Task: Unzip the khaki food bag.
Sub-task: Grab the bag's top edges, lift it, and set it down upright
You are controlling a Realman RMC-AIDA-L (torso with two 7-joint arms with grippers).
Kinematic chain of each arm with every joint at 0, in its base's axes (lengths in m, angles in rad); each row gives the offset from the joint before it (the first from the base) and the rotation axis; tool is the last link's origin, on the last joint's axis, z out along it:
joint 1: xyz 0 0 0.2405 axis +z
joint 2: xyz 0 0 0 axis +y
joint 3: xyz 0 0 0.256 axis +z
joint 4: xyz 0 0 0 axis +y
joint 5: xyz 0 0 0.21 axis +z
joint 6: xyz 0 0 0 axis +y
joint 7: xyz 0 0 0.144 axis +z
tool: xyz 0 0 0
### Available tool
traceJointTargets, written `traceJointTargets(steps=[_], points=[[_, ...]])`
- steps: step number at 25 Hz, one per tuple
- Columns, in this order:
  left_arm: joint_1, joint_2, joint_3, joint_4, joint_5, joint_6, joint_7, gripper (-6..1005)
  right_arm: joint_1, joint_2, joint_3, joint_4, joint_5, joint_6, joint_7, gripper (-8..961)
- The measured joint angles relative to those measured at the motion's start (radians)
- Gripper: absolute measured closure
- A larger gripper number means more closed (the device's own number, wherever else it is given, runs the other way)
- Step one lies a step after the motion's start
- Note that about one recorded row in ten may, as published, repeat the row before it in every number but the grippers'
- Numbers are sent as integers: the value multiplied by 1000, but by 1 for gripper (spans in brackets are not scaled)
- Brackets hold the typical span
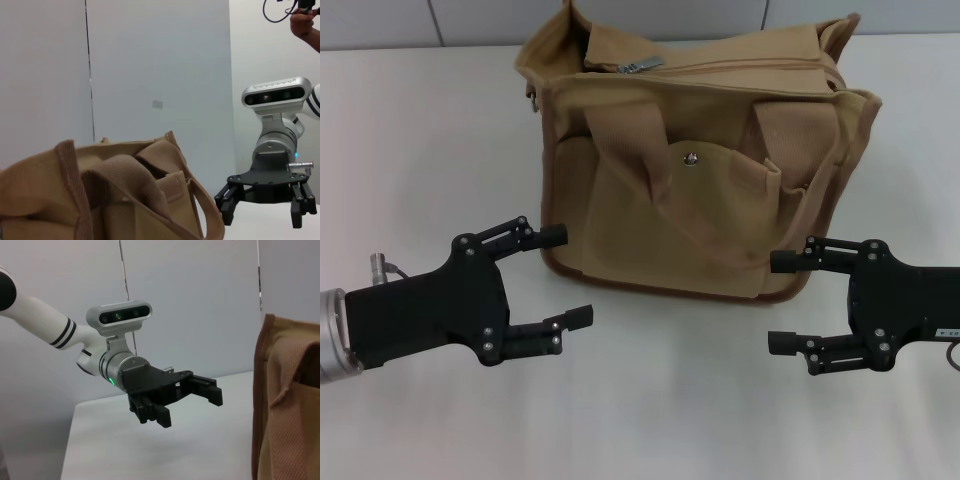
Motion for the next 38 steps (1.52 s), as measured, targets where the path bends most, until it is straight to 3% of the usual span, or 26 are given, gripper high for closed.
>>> traceJointTargets(steps=[7, 9, 10, 13, 19, 28, 35, 38], points=[[3, -2, -2, 4, 2, 0, 4, 158, 1, 3, 0, 3, 1, -1, -10, 104], [16, -11, -46, 2, -20, 0, 15, 158, 2, 3, 2, 5, 1, -3, -15, 104], [22, -19, -75, 2, -31, -1, 18, 158, 2, 3, 5, 6, 2, -4, -19, 104], [44, -71, -256, 4, -52, -38, 15, 157, -2, 3, 9, 8, 3, -7, -32, 105], [10, -80, -239, -24, -52, -111, 12, 157, -3, 3, 9, 9, 3, -6, -32, 105], [-100, -85, -212, -115, -63, -219, 24, 158, 3, 3, 9, 9, 3, -1, -32, 106], [-136, -87, -211, -134, -63, -279, 26, 159, 1, 3, 10, 9, 10, 1, -32, 105], [-139, -84, -214, -142, -66, -286, 25, 280, -2, 4, 11, 10, 15, 1, -32, 106]])
